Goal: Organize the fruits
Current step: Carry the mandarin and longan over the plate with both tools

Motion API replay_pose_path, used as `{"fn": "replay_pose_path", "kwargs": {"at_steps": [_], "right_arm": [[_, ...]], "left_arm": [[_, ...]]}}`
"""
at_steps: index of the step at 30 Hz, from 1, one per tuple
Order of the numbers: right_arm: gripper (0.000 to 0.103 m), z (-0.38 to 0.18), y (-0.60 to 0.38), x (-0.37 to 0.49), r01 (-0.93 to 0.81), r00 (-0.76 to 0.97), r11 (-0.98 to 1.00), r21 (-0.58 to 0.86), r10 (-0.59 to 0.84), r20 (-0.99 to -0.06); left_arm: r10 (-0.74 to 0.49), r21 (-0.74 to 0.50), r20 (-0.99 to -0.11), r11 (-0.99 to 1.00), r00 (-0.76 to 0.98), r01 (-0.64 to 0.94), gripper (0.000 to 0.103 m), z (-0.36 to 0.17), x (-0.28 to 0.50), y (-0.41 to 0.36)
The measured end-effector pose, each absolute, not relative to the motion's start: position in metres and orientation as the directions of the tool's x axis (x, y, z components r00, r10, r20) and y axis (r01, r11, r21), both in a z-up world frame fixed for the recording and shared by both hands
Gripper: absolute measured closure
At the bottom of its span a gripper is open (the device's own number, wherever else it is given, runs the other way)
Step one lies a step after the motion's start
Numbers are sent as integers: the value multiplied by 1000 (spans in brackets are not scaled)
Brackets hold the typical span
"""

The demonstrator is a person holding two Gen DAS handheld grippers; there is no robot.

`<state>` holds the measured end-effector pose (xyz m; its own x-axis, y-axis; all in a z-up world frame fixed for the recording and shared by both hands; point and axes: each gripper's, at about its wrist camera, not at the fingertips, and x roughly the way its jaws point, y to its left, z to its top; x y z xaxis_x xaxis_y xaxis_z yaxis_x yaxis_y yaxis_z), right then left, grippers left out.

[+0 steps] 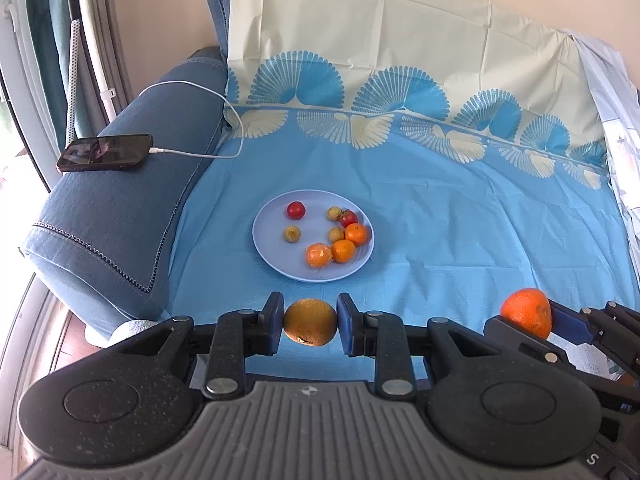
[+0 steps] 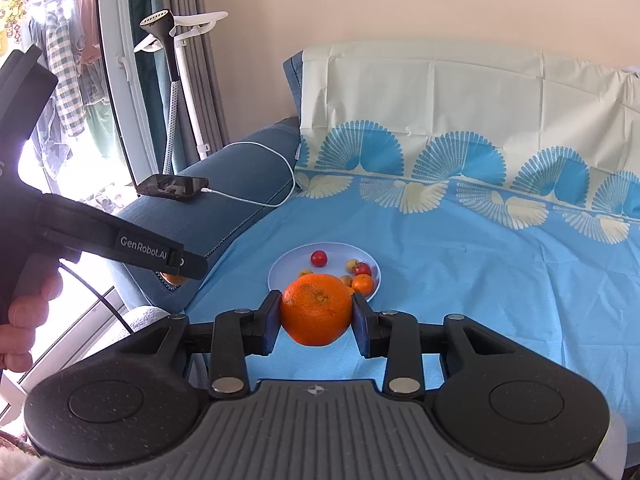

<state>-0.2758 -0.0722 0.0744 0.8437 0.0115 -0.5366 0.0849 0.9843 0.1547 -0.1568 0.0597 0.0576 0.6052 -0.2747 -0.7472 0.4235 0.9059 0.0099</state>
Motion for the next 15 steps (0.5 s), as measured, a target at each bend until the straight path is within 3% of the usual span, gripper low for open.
{"fn": "replay_pose_path", "kwargs": {"at_steps": [15], "right_arm": [[65, 71, -74, -274, 82, 843, 982, 169, 22, -538]], "left_arm": [[-263, 7, -758, 912, 597, 410, 72, 55, -153, 61]]}}
